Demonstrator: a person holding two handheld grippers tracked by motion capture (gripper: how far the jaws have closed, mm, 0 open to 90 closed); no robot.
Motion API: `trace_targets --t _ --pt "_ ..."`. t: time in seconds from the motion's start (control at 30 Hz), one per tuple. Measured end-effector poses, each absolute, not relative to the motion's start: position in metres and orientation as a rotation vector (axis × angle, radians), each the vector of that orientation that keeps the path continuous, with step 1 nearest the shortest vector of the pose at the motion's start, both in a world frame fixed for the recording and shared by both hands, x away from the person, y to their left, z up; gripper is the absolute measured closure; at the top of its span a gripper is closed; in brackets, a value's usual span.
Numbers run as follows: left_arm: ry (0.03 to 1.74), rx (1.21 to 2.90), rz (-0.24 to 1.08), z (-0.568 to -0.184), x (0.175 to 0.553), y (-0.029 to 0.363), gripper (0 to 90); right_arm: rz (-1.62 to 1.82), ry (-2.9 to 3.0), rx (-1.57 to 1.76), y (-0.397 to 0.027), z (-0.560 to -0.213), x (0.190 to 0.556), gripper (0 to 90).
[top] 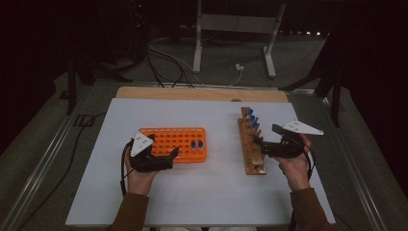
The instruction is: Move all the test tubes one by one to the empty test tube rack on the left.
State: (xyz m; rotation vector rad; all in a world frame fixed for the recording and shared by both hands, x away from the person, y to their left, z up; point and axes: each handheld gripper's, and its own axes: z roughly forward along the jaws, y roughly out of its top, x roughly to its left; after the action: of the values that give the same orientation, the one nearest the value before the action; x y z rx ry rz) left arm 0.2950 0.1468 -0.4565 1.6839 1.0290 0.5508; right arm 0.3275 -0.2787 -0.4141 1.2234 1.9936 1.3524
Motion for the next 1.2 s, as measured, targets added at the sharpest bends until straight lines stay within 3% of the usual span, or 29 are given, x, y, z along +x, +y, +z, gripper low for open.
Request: trace_targets --t 0.47,0.77,1.0,1.2 --pt "1.033 1.644 0.524 -0.456 0.294 0.151 0.7 1.278 1.971 1.244 -0.267 -0.431 0.362 59.0" --pt "1.041 1.629 0.503 -0.457 0.295 0.153 0.7 1.229 1.989 1.335 -0.264 -0.447 0.379 63.8" --pt "1.053 1.617 0.496 -0.459 0.296 0.155 0.7 1.212 1.997 1.367 -0.26 -0.456 0.387 73.8" --pt "1.055 1.617 0.494 -0.459 0.296 0.156 0.7 1.181 1.995 1.353 -0.257 -0.457 0.388 75.3"
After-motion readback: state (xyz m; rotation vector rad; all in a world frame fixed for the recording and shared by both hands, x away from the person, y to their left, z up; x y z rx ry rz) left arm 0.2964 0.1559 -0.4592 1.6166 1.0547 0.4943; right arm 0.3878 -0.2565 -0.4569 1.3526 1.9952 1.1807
